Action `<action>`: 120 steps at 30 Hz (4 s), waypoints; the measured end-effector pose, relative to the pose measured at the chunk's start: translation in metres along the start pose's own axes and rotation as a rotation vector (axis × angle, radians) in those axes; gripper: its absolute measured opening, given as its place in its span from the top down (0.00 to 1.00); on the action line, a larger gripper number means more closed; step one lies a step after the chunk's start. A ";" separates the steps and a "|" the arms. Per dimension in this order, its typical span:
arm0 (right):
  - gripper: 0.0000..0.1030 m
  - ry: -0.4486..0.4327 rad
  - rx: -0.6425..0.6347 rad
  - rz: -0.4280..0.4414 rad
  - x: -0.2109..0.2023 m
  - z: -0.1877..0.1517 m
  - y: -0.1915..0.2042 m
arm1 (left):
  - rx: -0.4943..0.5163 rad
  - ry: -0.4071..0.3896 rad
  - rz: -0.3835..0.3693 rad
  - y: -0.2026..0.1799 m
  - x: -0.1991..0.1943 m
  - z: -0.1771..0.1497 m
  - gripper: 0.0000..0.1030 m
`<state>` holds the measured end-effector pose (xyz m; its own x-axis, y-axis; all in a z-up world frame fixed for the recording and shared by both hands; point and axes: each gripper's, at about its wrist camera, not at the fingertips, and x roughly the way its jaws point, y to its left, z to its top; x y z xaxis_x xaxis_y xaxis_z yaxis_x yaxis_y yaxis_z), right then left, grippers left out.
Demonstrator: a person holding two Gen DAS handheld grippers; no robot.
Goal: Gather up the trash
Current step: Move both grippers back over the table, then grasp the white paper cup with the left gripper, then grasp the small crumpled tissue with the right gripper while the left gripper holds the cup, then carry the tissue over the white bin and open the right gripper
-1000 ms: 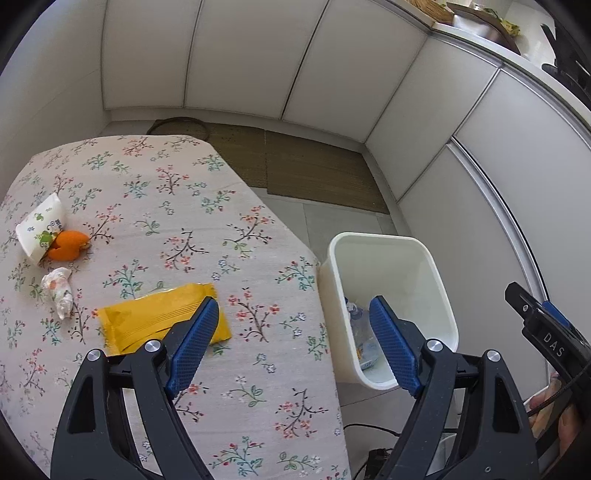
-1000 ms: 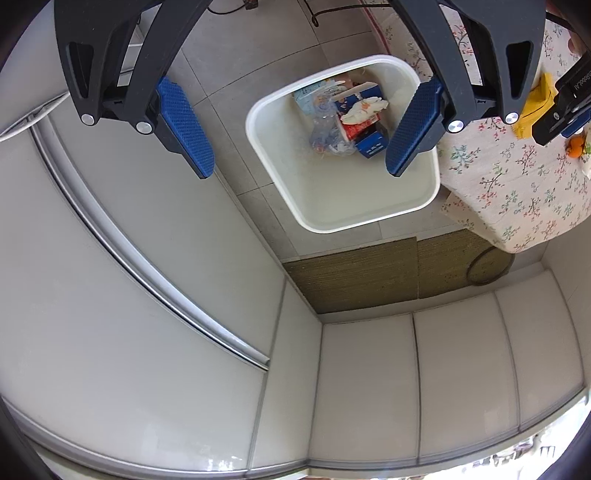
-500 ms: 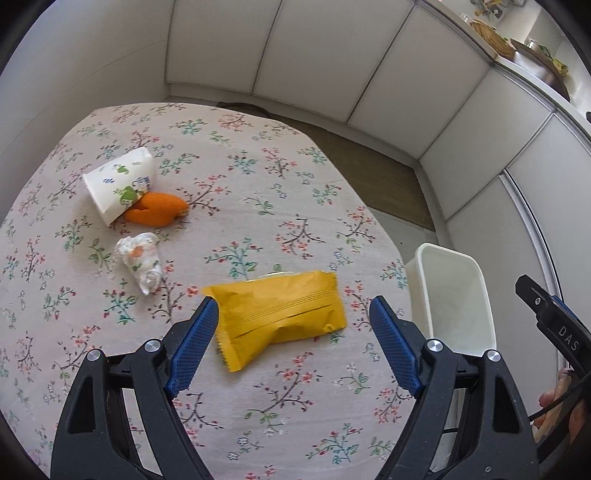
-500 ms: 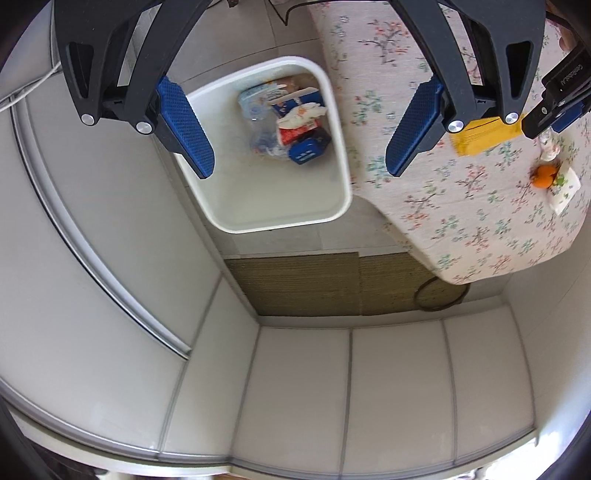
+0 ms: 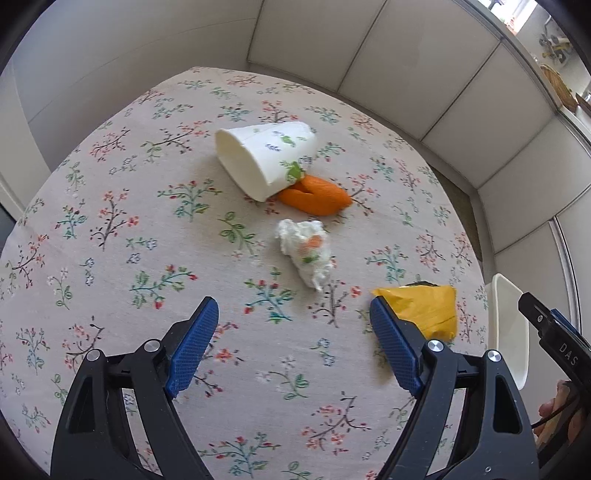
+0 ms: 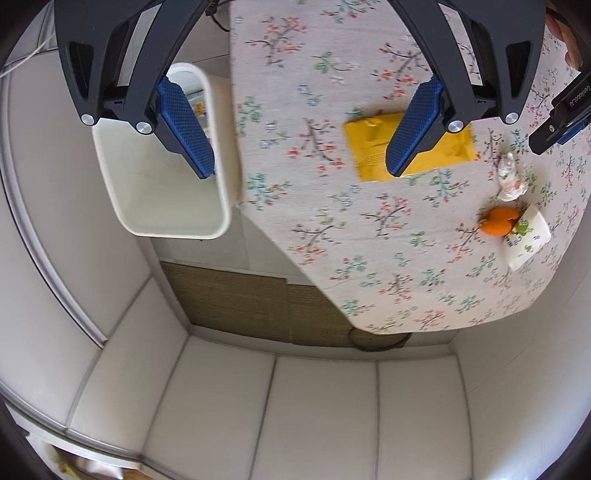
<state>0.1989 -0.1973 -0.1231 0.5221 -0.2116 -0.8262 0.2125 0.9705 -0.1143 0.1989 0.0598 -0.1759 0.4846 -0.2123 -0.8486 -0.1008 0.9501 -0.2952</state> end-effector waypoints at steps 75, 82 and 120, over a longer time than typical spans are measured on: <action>0.71 0.055 -0.356 0.400 0.041 -0.009 0.191 | -0.142 -0.048 -0.214 0.172 -0.051 -0.024 0.43; 0.71 -0.024 -0.315 0.377 -0.009 -0.004 0.152 | -0.153 -0.087 -0.209 0.164 -0.070 -0.019 0.47; 0.70 -0.236 0.099 0.126 -0.091 -0.018 -0.105 | 0.047 -0.156 -0.368 -0.026 -0.104 0.006 0.48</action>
<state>0.1140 -0.2782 -0.0462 0.7249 -0.1220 -0.6779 0.2074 0.9772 0.0458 0.1565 0.0585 -0.0777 0.6076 -0.5064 -0.6119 0.1425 0.8274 -0.5432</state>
